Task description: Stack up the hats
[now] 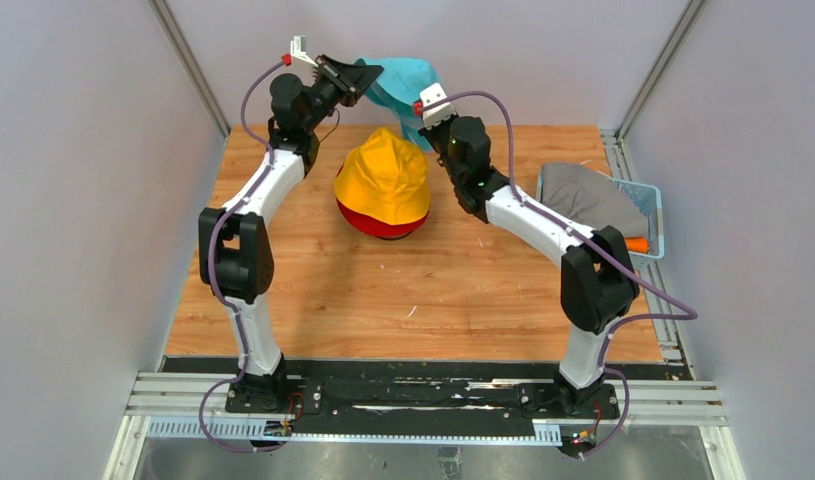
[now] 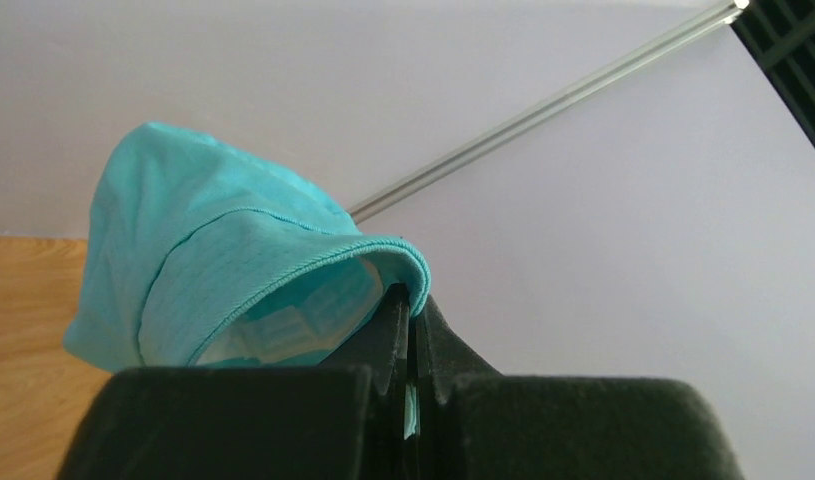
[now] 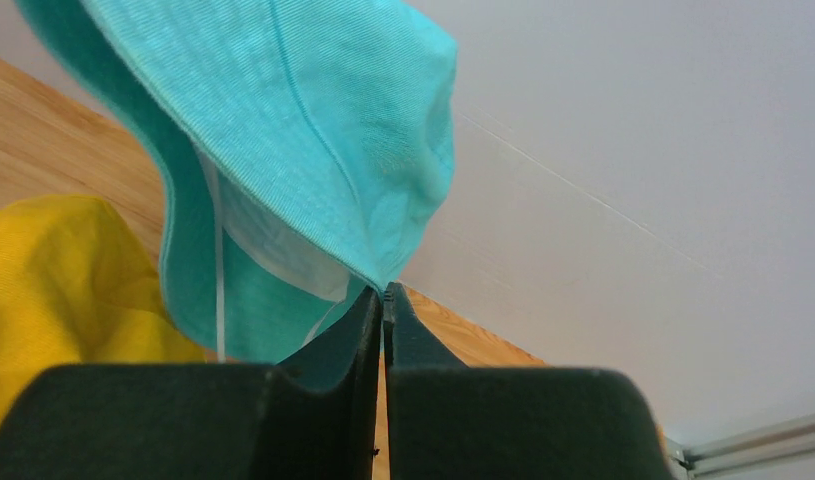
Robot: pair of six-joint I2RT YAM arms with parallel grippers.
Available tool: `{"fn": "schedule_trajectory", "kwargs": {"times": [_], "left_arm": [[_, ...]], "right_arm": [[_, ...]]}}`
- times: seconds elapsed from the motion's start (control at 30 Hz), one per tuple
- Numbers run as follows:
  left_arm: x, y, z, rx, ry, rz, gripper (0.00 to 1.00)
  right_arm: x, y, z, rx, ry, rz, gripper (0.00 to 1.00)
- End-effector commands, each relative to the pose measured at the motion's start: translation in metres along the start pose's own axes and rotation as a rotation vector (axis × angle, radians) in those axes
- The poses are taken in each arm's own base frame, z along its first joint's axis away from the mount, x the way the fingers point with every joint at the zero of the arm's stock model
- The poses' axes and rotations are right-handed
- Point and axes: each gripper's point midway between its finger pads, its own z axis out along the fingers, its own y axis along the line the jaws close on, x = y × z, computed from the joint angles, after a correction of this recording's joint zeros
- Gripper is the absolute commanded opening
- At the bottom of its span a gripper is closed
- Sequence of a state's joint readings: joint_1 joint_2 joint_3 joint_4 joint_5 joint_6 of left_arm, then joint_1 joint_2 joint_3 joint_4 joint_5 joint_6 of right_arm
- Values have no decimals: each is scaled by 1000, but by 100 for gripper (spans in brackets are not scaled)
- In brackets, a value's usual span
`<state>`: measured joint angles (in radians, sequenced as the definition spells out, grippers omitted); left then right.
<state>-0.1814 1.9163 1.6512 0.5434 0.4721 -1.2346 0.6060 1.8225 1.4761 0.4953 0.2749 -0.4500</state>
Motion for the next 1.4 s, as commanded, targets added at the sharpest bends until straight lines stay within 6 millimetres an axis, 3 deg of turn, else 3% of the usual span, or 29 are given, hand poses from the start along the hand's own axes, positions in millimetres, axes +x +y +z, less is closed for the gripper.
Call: {"fn": "schedule_trajectory", "kwargs": {"times": [0.0,0.43,0.57,0.9,1.1,1.13,1.17,1.37], "left_arm": [[-9,-7,10,146,18,21,0],[-15,52,16,226,24,22,0],[-20,43,24,308,34,-1,0],[-24,51,38,304,55,11,0],[-13,55,22,312,58,5,0],[-12,52,18,311,58,15,0],[-10,51,14,308,59,23,0],[0,38,-8,289,59,66,0]], "right_arm": [[-21,8,8,-66,-80,40,1],[-10,47,28,-167,-85,19,0],[-10,49,35,-160,-89,15,1],[-7,51,53,-136,-85,0,1],[-11,49,40,-145,-108,12,1],[-4,52,37,-152,-99,9,0],[-14,45,32,-142,-118,14,0],[-18,32,2,-120,-132,30,0]]}}
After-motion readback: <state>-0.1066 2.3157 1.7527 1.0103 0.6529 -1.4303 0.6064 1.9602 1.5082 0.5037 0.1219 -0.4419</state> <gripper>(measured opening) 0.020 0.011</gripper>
